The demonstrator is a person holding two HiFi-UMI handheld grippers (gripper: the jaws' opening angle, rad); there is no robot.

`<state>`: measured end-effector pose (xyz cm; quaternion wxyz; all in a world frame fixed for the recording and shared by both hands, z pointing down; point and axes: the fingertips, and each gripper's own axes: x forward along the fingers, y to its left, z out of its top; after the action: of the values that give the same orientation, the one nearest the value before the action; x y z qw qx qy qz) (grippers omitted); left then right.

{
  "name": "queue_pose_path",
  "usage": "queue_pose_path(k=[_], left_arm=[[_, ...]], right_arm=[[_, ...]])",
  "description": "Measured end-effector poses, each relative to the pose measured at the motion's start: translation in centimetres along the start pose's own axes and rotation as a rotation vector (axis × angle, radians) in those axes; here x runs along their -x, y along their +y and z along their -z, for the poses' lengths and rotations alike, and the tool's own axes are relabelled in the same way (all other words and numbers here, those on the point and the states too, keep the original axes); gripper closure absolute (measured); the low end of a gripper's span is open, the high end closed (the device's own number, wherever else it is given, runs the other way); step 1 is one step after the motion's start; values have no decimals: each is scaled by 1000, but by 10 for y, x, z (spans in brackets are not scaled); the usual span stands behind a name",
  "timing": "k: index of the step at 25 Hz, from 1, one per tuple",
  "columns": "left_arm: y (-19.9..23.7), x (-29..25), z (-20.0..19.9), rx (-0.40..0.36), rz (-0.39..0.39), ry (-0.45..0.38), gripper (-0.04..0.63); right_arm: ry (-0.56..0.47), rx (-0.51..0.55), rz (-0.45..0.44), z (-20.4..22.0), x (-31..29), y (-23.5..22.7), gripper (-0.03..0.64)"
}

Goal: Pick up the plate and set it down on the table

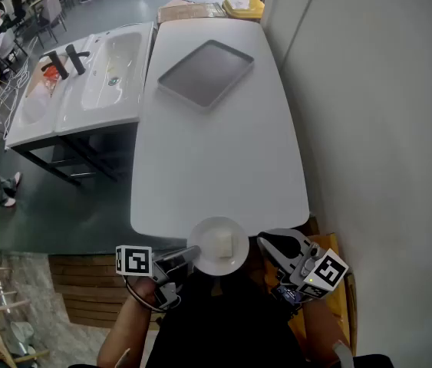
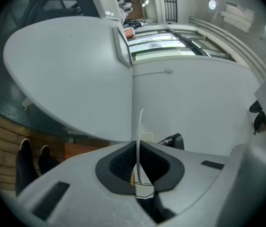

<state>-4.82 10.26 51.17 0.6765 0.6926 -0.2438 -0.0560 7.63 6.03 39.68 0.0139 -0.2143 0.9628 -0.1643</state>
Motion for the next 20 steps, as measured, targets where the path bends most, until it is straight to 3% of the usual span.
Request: queue_pose_path(k=[3, 6, 15, 20], left_arm=[[-14, -22, -4, 50, 35, -50, 581], [-16, -39, -4, 23, 44, -72, 581], [-20, -65, 9, -8, 17, -108, 580], [-34, -62, 11, -35, 56, -76, 580]], right_arm=[[8, 40, -23, -4, 18, -26, 614], [-26, 57, -54, -11, 35, -43, 614], [-88, -51, -98, -2, 66, -66, 612], [-65, -15, -73, -9, 62, -58, 607]])
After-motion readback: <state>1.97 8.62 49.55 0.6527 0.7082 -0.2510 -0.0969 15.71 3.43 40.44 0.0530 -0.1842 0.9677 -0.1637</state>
